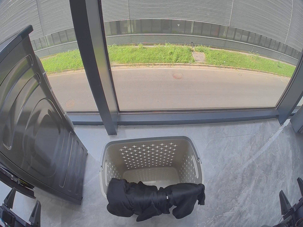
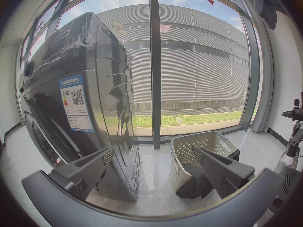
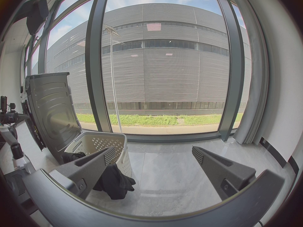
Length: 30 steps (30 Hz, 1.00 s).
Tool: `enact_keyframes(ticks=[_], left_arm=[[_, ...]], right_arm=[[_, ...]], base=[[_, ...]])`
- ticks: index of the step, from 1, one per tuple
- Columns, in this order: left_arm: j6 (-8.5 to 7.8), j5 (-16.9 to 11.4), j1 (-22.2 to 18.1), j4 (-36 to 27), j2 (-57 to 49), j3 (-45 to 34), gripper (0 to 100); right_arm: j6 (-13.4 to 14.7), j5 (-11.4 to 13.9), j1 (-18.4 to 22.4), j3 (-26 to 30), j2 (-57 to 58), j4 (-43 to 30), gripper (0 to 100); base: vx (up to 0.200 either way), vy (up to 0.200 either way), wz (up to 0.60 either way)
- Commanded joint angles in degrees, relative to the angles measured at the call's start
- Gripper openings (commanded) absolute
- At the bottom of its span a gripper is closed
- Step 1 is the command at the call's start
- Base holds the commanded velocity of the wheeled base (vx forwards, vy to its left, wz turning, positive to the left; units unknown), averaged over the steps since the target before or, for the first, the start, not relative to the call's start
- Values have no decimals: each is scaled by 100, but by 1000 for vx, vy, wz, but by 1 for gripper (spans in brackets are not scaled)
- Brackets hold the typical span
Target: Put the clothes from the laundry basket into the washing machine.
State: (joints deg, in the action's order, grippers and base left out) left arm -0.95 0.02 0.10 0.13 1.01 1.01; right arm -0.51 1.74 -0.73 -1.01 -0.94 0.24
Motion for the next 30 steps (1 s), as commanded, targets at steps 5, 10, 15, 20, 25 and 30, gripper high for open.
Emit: enact_keyframes(ticks=[5, 10, 15, 20, 25, 30], left_arm=[[16, 6, -1, 4, -84, -84, 100], [7, -2, -1, 4, -92, -84, 100], [-2, -2, -1, 4, -92, -84, 100], [34, 6, -1, 4, -84, -84, 100], [16, 6, -1, 4, -84, -84, 100], [7, -2, -1, -5, -84, -84, 100]], right_arm=[[-2, 1, -6, 101, 94, 2, 100], [-2, 1, 3, 101, 94, 2, 100], [-2, 1, 3, 101, 94, 2, 100], [-2, 1, 3, 101, 94, 11, 100], [-2, 1, 3, 101, 94, 2, 100], [-2, 1, 3, 101, 94, 11, 100]], base=[[120, 0, 0], [120, 0, 0], [0, 0, 0], [0, 0, 0], [200, 0, 0], [40, 0, 0]])
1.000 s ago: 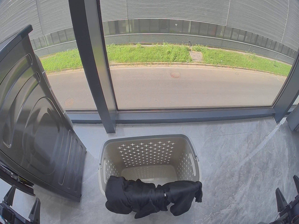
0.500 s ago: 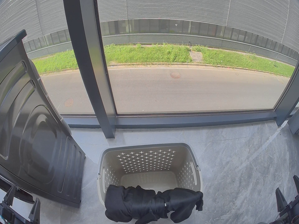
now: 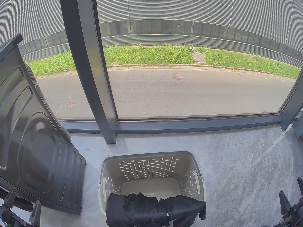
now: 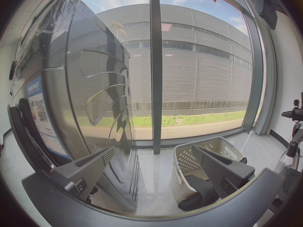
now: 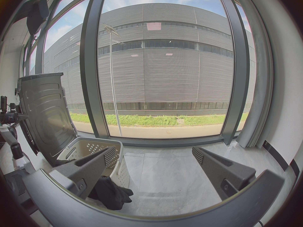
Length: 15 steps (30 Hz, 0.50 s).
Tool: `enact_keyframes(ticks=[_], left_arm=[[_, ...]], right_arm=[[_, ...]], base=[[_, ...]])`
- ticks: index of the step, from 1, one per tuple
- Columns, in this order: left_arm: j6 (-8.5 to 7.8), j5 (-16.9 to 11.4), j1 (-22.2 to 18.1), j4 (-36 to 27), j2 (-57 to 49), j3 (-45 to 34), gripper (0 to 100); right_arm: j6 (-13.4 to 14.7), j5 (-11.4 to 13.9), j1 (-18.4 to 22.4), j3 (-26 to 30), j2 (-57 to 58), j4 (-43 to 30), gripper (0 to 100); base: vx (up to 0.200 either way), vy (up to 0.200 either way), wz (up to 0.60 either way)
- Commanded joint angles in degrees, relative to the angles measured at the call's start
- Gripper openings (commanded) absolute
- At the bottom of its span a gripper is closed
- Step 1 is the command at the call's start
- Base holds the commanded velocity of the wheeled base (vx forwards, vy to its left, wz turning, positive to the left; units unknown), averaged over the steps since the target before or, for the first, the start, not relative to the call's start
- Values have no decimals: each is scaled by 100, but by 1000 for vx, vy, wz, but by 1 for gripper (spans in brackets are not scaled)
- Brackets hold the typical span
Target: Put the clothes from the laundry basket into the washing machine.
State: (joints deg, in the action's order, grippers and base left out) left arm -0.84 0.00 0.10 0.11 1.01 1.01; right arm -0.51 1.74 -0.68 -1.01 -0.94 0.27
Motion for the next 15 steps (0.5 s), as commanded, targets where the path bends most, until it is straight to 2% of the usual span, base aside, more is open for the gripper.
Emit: enact_keyframes(ticks=[1, 11, 15], left_arm=[[-4, 0, -1, 7, -92, -84, 100], [5, 0, -1, 7, -84, -84, 100], [-4, 0, -1, 7, -92, -84, 100]], right_arm=[[-2, 1, -2, 101, 94, 8, 100], [-2, 1, -11, 101, 94, 0, 100], [-2, 1, -2, 101, 94, 0, 100]], base=[[0, 0, 0], [0, 0, 0], [200, 0, 0]])
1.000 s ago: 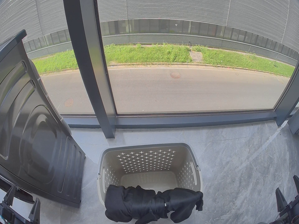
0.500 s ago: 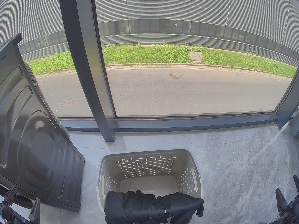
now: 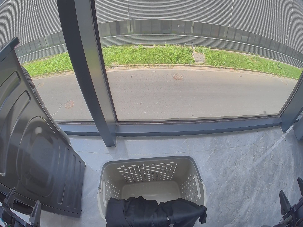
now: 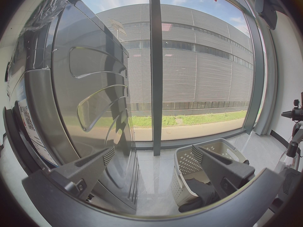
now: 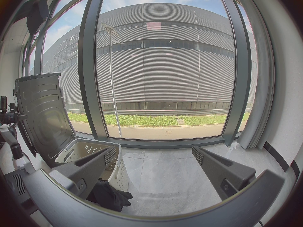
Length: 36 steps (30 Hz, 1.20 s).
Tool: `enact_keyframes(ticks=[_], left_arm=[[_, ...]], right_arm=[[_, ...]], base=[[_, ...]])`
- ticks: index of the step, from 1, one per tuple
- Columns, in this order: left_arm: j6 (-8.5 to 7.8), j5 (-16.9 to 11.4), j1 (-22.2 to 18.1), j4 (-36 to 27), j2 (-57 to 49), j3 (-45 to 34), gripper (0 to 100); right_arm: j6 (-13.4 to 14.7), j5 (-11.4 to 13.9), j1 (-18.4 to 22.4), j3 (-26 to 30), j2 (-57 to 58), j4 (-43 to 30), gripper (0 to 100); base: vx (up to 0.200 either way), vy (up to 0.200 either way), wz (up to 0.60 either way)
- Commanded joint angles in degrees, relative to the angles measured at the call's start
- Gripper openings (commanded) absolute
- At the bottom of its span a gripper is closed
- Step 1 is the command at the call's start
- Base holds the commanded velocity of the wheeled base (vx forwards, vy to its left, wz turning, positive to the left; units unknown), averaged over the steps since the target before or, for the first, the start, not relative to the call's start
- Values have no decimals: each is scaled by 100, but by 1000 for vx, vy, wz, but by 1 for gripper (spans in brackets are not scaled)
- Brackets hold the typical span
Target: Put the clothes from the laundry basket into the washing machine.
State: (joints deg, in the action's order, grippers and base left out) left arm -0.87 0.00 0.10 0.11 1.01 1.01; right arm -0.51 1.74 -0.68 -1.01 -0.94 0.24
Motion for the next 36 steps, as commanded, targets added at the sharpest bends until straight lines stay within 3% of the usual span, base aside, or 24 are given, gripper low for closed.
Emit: enact_keyframes(ticks=[1, 14, 17, 36], left_arm=[[-1, 0, -1, 7, -92, -84, 100], [16, 0, -1, 7, -84, -84, 100], [-1, 0, -1, 7, -92, -84, 100], [-1, 0, -1, 7, -92, -84, 100]], right_arm=[[-2, 1, -2, 101, 94, 2, 100], [-2, 1, -2, 101, 94, 2, 100], [-2, 1, -2, 101, 94, 2, 100], [-2, 1, -2, 101, 94, 2, 100]], base=[[200, 0, 0], [15, 0, 0], [200, 0, 0], [0, 0, 0]])
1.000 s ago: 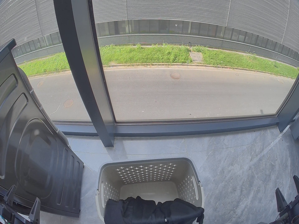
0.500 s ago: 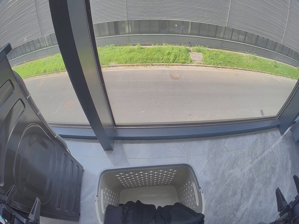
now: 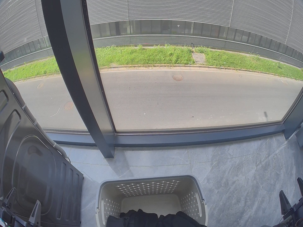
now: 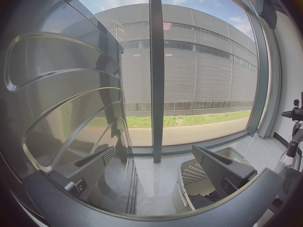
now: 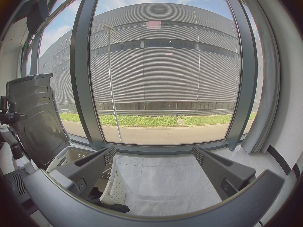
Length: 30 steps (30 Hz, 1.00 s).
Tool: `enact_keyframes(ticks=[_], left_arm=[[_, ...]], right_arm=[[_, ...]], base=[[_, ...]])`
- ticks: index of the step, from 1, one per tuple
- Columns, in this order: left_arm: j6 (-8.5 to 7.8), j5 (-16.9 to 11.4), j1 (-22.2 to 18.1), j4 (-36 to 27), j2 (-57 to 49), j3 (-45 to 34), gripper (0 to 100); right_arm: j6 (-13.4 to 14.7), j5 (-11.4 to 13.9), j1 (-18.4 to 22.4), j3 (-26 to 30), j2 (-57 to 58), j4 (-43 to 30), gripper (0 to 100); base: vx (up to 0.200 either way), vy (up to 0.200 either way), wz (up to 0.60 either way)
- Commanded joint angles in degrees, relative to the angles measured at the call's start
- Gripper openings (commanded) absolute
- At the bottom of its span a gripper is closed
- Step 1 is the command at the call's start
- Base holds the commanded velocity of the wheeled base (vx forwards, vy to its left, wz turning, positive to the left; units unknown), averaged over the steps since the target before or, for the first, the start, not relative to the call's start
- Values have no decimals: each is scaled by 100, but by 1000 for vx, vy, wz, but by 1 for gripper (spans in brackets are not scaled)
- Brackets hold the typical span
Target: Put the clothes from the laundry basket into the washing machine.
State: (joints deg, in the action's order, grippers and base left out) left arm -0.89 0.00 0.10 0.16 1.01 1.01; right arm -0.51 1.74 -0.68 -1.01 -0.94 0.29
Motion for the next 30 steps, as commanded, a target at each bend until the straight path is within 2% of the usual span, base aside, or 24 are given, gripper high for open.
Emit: enact_keyframes(ticks=[1, 26, 30], left_arm=[[1, 0, -1, 2, -92, -84, 100], [1, 0, -1, 2, -92, -84, 100], [10, 0, -1, 2, -92, -84, 100]], right_arm=[[-2, 1, -2, 101, 94, -3, 100], [-2, 1, -2, 101, 94, -3, 100], [-2, 1, -2, 101, 94, -3, 100]], base=[[0, 0, 0], [0, 0, 0], [-200, 0, 0]])
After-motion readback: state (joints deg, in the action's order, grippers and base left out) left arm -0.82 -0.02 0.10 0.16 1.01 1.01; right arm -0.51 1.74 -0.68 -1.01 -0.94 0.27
